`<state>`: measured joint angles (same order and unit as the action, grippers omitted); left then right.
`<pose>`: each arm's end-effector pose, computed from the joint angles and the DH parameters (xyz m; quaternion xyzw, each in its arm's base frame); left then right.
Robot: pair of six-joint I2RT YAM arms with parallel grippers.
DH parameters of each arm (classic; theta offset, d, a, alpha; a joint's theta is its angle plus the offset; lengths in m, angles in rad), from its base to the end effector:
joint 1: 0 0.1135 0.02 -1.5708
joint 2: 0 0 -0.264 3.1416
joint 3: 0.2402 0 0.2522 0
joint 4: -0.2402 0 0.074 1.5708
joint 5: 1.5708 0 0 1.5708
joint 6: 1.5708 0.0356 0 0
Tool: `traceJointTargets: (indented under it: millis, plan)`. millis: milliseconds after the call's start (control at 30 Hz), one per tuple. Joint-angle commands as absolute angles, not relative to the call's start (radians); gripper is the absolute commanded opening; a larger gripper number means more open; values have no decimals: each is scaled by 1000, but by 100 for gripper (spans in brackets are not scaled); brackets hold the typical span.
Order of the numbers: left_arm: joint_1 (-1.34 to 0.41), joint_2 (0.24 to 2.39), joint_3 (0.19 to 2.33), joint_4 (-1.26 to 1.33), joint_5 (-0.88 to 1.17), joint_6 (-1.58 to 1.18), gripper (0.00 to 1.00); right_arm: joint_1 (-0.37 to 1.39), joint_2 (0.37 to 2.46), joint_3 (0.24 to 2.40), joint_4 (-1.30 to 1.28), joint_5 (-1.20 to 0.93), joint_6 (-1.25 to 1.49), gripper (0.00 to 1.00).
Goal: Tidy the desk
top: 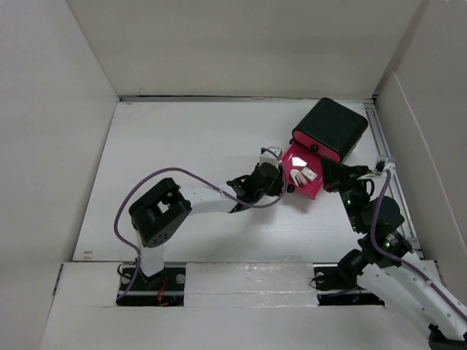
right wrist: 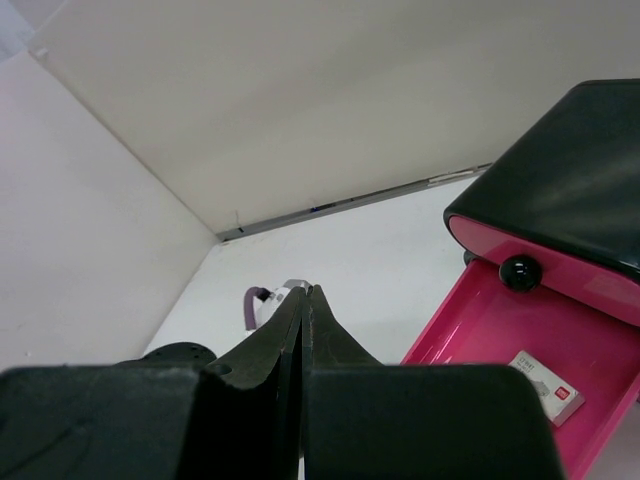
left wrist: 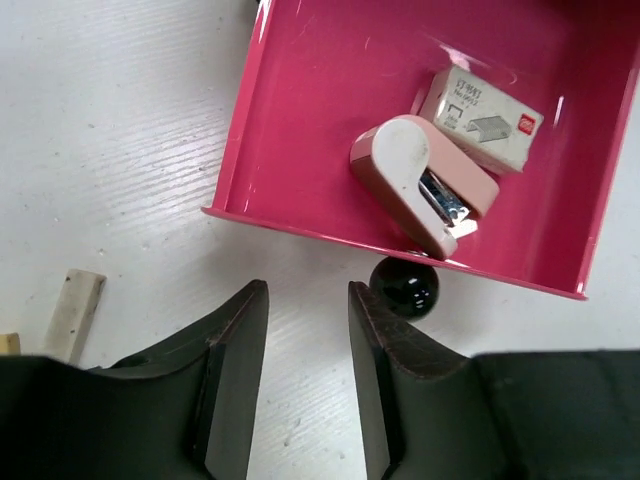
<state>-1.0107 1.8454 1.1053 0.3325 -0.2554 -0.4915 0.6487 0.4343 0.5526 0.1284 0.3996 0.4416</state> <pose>0.2268 -0.3447 0.2037 0.1451 0.8190 -0.2941 0.4709 0.1042 0.0616 0.3392 0.0934 0.6155 0.2965 0.7243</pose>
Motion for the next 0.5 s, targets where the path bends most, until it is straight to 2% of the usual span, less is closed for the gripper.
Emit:
traceJointTargets:
  millis: [0, 67, 200, 333, 467]
  plan:
    - [-1012, 1760, 1074, 368, -267, -522, 33, 653, 440, 561, 179, 383, 437, 0]
    - [-1012, 1743, 1051, 386, -258, -522, 26, 653, 439, 560, 181, 385, 437, 0]
    - [-1012, 1735, 1016, 452, -140, -490, 25, 653, 439, 560, 181, 384, 439, 0]
    - [-1034, 1775, 1043, 457, -64, -440, 43, 653, 445, 560, 184, 380, 439, 0]
    - [-1055, 1816, 1097, 433, -84, -413, 50, 653, 446, 561, 181, 380, 437, 0]
